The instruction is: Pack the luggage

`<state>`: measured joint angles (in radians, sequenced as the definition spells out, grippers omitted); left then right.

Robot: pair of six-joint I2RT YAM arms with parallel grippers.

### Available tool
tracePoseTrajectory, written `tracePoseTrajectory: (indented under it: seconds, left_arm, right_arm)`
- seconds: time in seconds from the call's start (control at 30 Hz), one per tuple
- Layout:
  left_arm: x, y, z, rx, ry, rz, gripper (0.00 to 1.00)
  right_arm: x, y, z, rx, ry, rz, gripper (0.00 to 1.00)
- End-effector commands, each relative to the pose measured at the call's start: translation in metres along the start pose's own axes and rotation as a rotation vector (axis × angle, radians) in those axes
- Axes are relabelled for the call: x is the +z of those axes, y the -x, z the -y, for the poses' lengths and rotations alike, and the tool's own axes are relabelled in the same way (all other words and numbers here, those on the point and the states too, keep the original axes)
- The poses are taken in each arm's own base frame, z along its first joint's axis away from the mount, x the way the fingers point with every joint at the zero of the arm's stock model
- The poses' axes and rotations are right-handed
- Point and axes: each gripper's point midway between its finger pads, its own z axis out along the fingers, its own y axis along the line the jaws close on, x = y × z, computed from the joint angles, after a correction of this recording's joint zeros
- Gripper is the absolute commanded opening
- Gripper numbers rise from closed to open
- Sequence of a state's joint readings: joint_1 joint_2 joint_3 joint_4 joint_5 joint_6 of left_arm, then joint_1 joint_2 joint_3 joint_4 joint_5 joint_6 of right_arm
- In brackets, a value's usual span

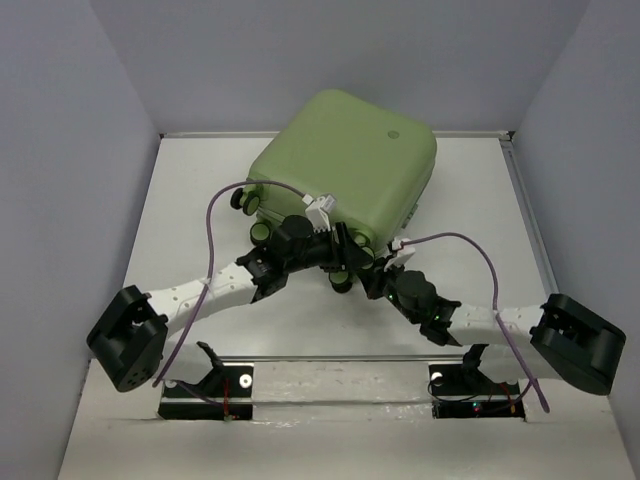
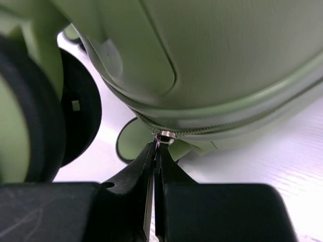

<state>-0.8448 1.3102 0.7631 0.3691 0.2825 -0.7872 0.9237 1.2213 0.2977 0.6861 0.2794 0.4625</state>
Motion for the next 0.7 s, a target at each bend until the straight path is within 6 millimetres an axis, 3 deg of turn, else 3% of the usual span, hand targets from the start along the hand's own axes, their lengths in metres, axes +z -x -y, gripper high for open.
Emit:
tracePoseTrajectory:
  seconds: [0.0, 0.07, 0.1, 0.23, 0.27, 0.3, 0.33, 0.37, 0.4, 0.43, 0.47, 0.5, 0.53, 0.57, 0.6, 0.67]
  left_arm:
    - [-0.01, 0.098, 0.129, 0.041, -0.404, 0.294, 0.06]
    - [-0.009, 0.106, 0.144, 0.004, -0.462, 0.3, 0.06]
    - [-0.006, 0.106, 0.152, -0.005, -0.493, 0.283, 0.06]
    - [-0.003, 0.102, 0.183, -0.033, -0.58, 0.259, 0.07]
    - [0.0, 0.1, 0.188, -0.025, -0.585, 0.243, 0.13]
    - [0.004, 0.099, 0.194, 0.0, -0.593, 0.226, 0.36]
    - [0.007, 0.095, 0.192, 0.008, -0.579, 0.196, 0.52]
    - [0.013, 0.085, 0.181, 0.009, -0.527, 0.141, 0.68]
    - [0.009, 0.084, 0.175, 0.077, -0.5, 0.141, 0.98]
    - [0.009, 0.082, 0.164, 0.109, -0.444, 0.131, 0.99]
    - [0.013, 0.069, 0.136, 0.118, -0.317, 0.075, 0.99]
    - [0.011, 0.077, 0.117, 0.144, -0.222, 0.112, 0.99]
    - [-0.005, 0.077, 0.094, 0.212, -0.122, 0.11, 0.99]
    - [-0.026, 0.09, 0.088, 0.243, -0.056, 0.174, 0.99]
    - [-0.026, 0.089, 0.064, 0.249, 0.036, 0.167, 0.99]
    - [-0.073, 0.106, 0.025, 0.27, 0.225, 0.255, 0.99]
  right_arm:
    - [-0.02, 0.008, -0.117, 0.061, 0.338, 0.079, 0.07]
    - [-0.017, 0.001, -0.129, 0.055, 0.351, 0.085, 0.07]
    - [-0.019, 0.013, -0.146, 0.077, 0.398, 0.142, 0.07]
    - [-0.007, 0.027, -0.171, 0.19, 0.5, 0.306, 0.07]
    - [-0.01, 0.038, -0.177, 0.215, 0.523, 0.342, 0.07]
    - [-0.004, 0.031, -0.174, 0.22, 0.507, 0.329, 0.07]
    - [-0.005, 0.029, -0.169, 0.229, 0.493, 0.325, 0.07]
    - [-0.008, 0.029, -0.161, 0.235, 0.47, 0.325, 0.07]
    - [-0.014, 0.038, -0.149, 0.259, 0.424, 0.348, 0.07]
    - [-0.018, 0.036, -0.137, 0.259, 0.383, 0.342, 0.07]
    - [-0.024, 0.023, -0.115, 0.25, 0.326, 0.306, 0.07]
    - [-0.024, 0.013, -0.096, 0.26, 0.259, 0.264, 0.07]
    - [-0.033, 0.011, -0.082, 0.254, 0.232, 0.243, 0.07]
    - [-0.036, 0.011, -0.075, 0.252, 0.207, 0.24, 0.07]
    - [-0.038, 0.013, -0.069, 0.248, 0.187, 0.24, 0.07]
    - [-0.044, 0.02, -0.061, 0.229, 0.154, 0.229, 0.07]
